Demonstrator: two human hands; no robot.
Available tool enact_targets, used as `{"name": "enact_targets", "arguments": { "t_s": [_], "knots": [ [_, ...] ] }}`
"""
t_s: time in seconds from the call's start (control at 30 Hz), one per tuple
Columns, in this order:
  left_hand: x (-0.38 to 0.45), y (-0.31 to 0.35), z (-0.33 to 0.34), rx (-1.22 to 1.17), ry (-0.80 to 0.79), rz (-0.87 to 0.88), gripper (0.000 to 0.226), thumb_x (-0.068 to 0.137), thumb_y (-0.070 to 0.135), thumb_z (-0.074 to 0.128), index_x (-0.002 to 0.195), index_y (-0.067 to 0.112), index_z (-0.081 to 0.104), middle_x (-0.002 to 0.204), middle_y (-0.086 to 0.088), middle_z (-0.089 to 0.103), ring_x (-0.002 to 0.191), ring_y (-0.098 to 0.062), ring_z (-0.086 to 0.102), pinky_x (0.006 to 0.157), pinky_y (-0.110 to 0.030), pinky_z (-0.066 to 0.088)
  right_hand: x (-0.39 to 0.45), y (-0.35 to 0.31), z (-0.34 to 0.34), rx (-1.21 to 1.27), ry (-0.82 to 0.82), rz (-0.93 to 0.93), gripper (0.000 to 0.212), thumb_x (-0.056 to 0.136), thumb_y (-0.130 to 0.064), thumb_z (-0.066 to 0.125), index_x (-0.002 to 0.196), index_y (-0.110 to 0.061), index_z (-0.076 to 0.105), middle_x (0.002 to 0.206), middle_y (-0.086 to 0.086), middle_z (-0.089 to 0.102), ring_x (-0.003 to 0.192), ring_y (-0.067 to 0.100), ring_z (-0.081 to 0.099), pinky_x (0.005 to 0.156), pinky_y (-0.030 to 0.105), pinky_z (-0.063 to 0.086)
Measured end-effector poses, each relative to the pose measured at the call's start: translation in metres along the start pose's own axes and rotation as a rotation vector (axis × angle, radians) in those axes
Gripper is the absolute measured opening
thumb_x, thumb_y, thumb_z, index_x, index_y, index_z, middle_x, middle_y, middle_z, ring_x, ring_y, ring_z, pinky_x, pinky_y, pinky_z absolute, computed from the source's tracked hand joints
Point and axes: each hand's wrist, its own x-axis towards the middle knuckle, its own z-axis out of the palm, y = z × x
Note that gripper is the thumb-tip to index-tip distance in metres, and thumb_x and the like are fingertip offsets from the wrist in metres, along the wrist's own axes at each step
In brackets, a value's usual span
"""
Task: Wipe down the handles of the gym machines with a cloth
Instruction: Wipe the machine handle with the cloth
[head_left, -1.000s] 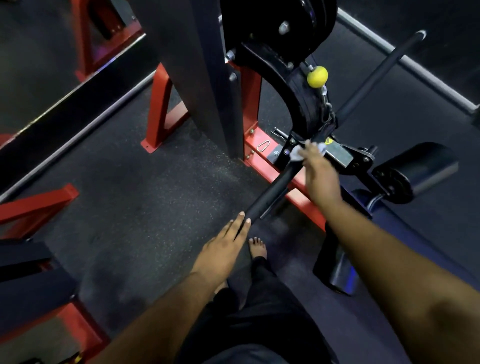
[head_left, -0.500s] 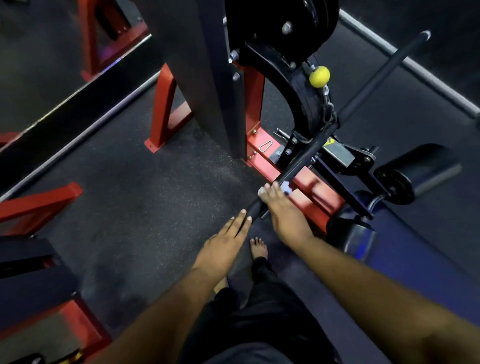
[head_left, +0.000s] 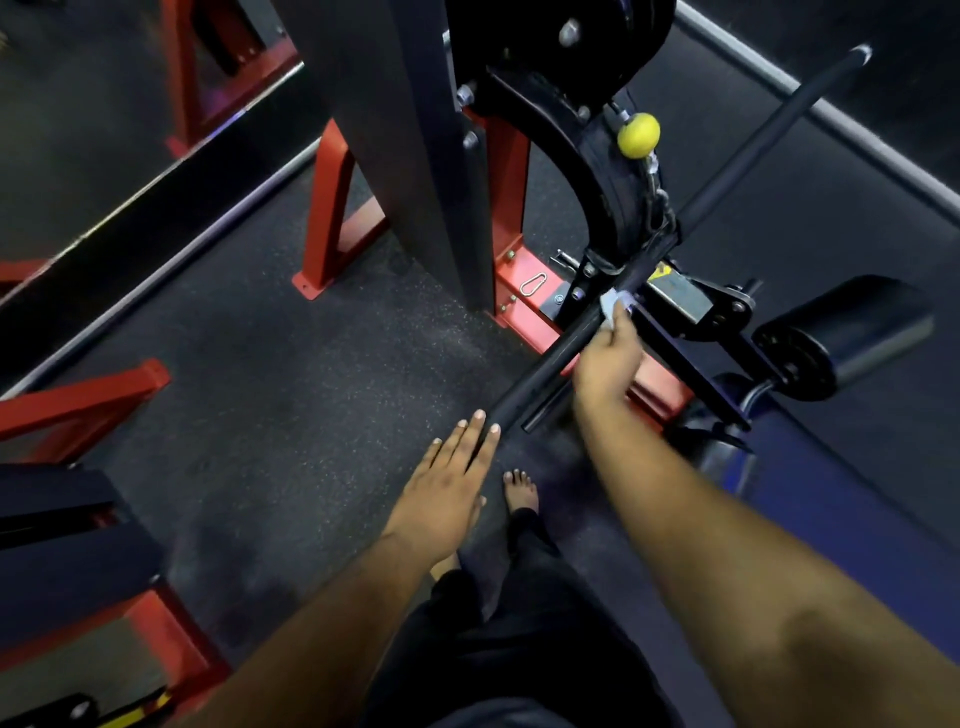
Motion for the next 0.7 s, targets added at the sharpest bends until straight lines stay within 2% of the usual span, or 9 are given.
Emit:
{"name": "enact_targets", "arguments": {
  "t_s": [0.07,0.13,0.2,0.27,0.4,0.47,0.57,0.63,0.7],
  "knots": [
    [0.0,0.003,0.001,-0.001,0.004,-0.012,0.096,0.104,0.031,0.051,0.159,0.02,-0.026,0.164,-0.002,-0.037,0.157,-0.02,-0.019,0.129,-0.043,0.008,-0.036,0.011,0.009,0.033,0.037,0.02,0.051,0.094,0.002,0.044,0.143,-0.006,0.057,0.14,0.01,0.062,0.129,0.022,0.057,0.106,0.018,0.036],
    [-0.001,0.005,0.003,-0.002,0.0,-0.025,0.097,0.103,0.032,0.053,0.159,0.019,-0.026,0.164,-0.003,-0.037,0.156,-0.021,-0.02,0.129,-0.043,0.008,-0.071,0.023,0.008,-0.015,-0.009,0.028,0.053,0.093,-0.002,0.046,0.143,-0.016,0.059,0.127,0.006,0.07,0.107,0.012,0.061,0.097,0.026,0.046],
    [-0.001,0.006,0.005,0.012,-0.005,-0.039,0.099,0.102,0.033,0.053,0.158,0.019,-0.028,0.164,-0.004,-0.038,0.156,-0.022,-0.022,0.129,-0.043,0.008,-0.102,0.033,0.001,-0.104,-0.105,0.004,0.053,0.094,-0.006,0.048,0.143,-0.024,0.059,0.106,0.007,0.075,0.086,0.013,0.058,0.085,0.037,0.052],
    [0.0,0.007,0.005,0.022,-0.018,-0.049,0.1,0.102,0.034,0.053,0.156,0.017,-0.029,0.163,-0.004,-0.039,0.155,-0.022,-0.023,0.129,-0.043,0.006,-0.12,0.037,-0.011,-0.182,-0.241,-0.029,0.052,0.096,-0.004,0.051,0.142,-0.025,0.06,0.098,0.009,0.075,0.081,0.016,0.061,0.081,0.036,0.051],
    [-0.006,0.008,0.007,0.024,-0.036,-0.047,0.099,0.103,0.034,0.051,0.156,0.016,-0.03,0.162,-0.003,-0.041,0.154,-0.02,-0.026,0.129,-0.043,0.003,-0.102,0.026,-0.049,-0.278,-0.399,-0.14,0.048,0.094,-0.001,0.052,0.136,-0.021,0.065,0.105,0.005,0.077,0.08,0.018,0.068,0.078,0.033,0.054],
    [-0.008,0.007,0.009,0.038,-0.039,-0.044,0.098,0.103,0.033,0.05,0.156,0.016,-0.031,0.162,-0.003,-0.041,0.154,-0.019,-0.026,0.129,-0.044,0.002,-0.06,0.011,-0.061,-0.288,-0.324,-0.25,0.048,0.093,0.0,0.049,0.137,-0.015,0.065,0.114,0.009,0.075,0.095,0.022,0.07,0.09,0.036,0.055],
    [-0.01,0.006,0.012,0.064,-0.051,-0.051,0.097,0.104,0.032,0.049,0.156,0.015,-0.031,0.161,-0.003,-0.042,0.154,-0.019,-0.026,0.129,-0.044,0.002,0.023,-0.016,-0.064,-0.559,-0.3,-0.55,0.053,0.089,0.007,0.047,0.137,-0.008,0.062,0.149,0.018,0.052,0.14,0.029,0.048,0.12,0.037,0.033],
    [-0.011,0.006,0.013,0.059,-0.055,-0.059,0.097,0.104,0.032,0.049,0.156,0.015,-0.031,0.161,-0.003,-0.042,0.154,-0.02,-0.025,0.129,-0.044,0.003,0.064,-0.027,-0.057,-0.86,-0.396,-0.687,0.056,0.084,0.007,0.05,0.138,-0.007,0.057,0.155,0.021,0.043,0.148,0.039,0.033,0.123,0.052,0.024],
    [-0.011,0.006,0.015,0.051,-0.051,-0.063,0.096,0.104,0.032,0.049,0.157,0.015,-0.03,0.161,-0.003,-0.042,0.154,-0.02,-0.025,0.129,-0.044,0.002,0.08,-0.021,-0.05,-1.017,-0.43,-0.715,0.058,0.084,0.008,0.051,0.139,-0.007,0.053,0.157,0.02,0.04,0.15,0.041,0.027,0.122,0.054,0.023]
  ]
}}
